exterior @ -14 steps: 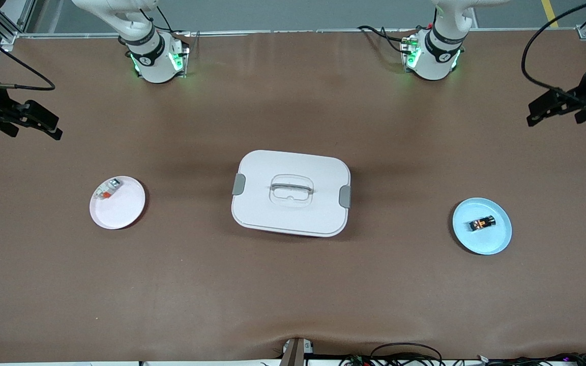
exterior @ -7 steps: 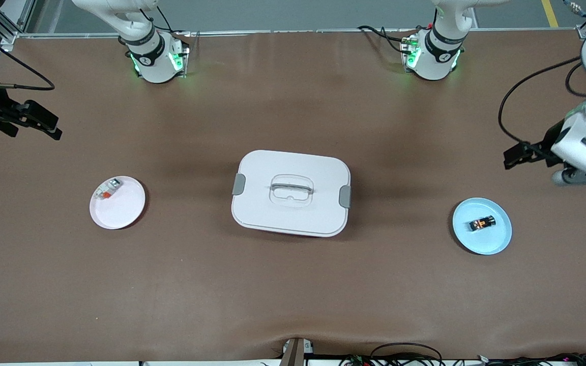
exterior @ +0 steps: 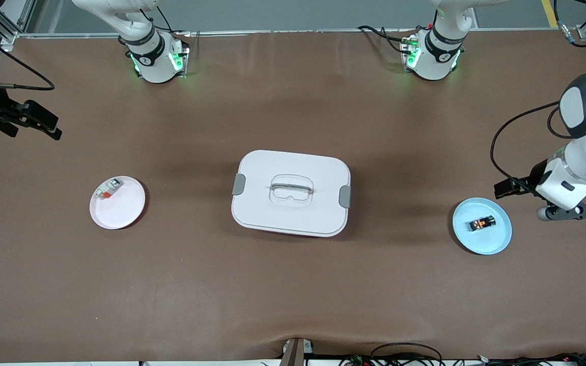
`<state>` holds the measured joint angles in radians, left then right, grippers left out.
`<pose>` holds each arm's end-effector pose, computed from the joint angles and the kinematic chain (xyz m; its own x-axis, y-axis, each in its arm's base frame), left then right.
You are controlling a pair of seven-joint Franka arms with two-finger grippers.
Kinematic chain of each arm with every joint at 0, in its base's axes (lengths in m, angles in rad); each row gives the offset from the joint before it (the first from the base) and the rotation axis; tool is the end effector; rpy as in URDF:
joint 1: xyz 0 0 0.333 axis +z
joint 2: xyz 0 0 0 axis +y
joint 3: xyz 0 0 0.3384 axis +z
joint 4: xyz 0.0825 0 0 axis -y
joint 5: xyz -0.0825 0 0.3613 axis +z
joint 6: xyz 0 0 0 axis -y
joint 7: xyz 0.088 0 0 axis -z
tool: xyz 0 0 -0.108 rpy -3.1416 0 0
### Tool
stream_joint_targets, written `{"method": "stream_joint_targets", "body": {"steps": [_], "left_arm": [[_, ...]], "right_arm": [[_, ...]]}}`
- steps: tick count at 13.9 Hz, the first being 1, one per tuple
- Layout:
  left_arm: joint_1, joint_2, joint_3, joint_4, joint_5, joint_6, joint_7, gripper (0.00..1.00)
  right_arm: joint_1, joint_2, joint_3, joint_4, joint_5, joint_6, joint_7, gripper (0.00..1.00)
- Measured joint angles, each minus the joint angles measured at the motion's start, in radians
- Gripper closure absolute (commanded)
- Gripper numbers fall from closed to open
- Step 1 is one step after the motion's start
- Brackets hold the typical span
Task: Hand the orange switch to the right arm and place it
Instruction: 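Move the left gripper down toward the black-orange switch on the blue plate, then close the left gripper on the black-orange switch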
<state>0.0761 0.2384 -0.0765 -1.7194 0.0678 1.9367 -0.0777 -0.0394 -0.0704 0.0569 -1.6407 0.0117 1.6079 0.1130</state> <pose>0.6115 0.0083 0.4730 0.9984 0.0547 -0.0172 0.0539 -0.9975 -0.0462 0.5117 0.0114 0.6544 0.9947 -0.0958 0.0364 -0.0954 -0.9954 -0.0119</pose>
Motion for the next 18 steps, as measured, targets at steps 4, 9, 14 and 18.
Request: {"method": "stream_joint_targets", "body": {"steps": [4,9,14,18], "left_arm": [[0.001,0.062,0.000,0.014,0.033,0.057,0.000,0.00],[0.002,0.107,0.000,0.014,0.033,0.102,0.000,0.00],[0.003,0.129,0.000,0.014,0.034,0.130,0.000,0.00],[0.002,0.132,-0.002,0.014,0.034,0.132,0.000,0.00]], "right_arm": [[0.000,0.001,0.000,0.000,0.000,-0.001,0.000,0.00],[0.000,0.002,0.001,0.000,0.000,-0.001,0.000,0.00],[0.000,0.002,0.001,0.000,0.000,-0.001,0.000,0.00],[0.000,0.002,0.001,0.000,0.000,-0.001,0.000,0.00]]}}
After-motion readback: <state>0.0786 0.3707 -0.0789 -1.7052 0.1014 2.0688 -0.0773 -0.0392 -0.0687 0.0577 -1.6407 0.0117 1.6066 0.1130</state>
